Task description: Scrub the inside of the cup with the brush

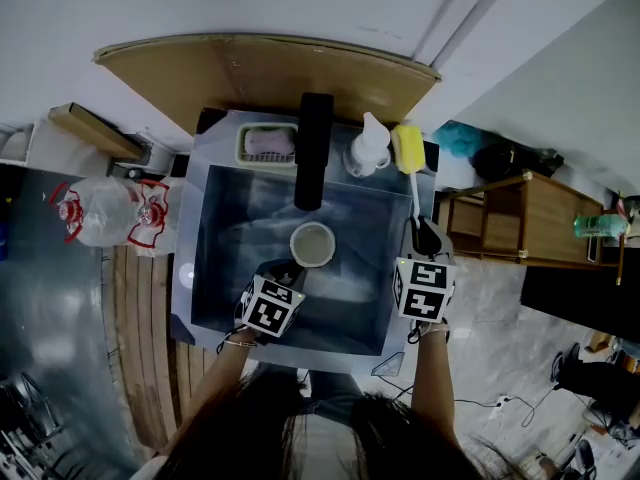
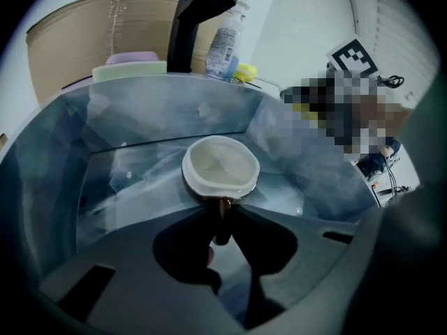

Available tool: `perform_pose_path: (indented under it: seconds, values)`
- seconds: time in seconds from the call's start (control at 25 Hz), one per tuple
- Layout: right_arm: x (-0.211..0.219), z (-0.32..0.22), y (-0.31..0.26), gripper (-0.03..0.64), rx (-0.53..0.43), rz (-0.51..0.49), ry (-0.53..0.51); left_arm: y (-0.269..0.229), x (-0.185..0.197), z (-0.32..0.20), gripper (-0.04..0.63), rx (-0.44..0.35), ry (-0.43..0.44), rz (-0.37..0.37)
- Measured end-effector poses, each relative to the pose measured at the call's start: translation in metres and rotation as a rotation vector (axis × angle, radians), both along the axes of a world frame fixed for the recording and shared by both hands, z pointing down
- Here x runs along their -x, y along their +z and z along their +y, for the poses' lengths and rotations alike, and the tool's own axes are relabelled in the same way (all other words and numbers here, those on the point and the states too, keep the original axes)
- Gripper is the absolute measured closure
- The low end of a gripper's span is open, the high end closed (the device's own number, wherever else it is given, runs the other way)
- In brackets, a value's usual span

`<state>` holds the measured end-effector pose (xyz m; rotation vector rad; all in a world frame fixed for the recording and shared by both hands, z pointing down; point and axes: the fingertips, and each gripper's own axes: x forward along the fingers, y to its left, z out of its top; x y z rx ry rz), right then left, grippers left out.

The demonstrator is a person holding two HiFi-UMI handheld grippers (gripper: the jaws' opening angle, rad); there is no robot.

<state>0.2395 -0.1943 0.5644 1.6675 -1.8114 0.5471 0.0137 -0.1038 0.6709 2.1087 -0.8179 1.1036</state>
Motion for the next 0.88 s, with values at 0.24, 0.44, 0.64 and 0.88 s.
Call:
perform_pose_path:
  seconds: [0.24,0.44,0.64,0.88]
  values:
    - [0.000,0.012,-0.009,0.557,-0.015,-0.008,-0.003,0.000,0.001,-0.001,0.518,-0.004,-0.007,-0.002]
    - [-0.001,0.028,-0.019,0.557,-0.022,-0.007,-0.009,0.002,0.000,-0.001,0.518,-0.013,-0.001,-0.001]
    - [-0.001,0.042,-0.028,0.558,-0.015,-0.001,-0.027,0.001,0.001,0.001,0.520,0.000,-0.004,-0.014]
    - [0.002,0.062,-0.037,0.558,0.013,0.013,-0.070,0.002,0.000,0.000,0.520,-0.003,-0.002,-0.018]
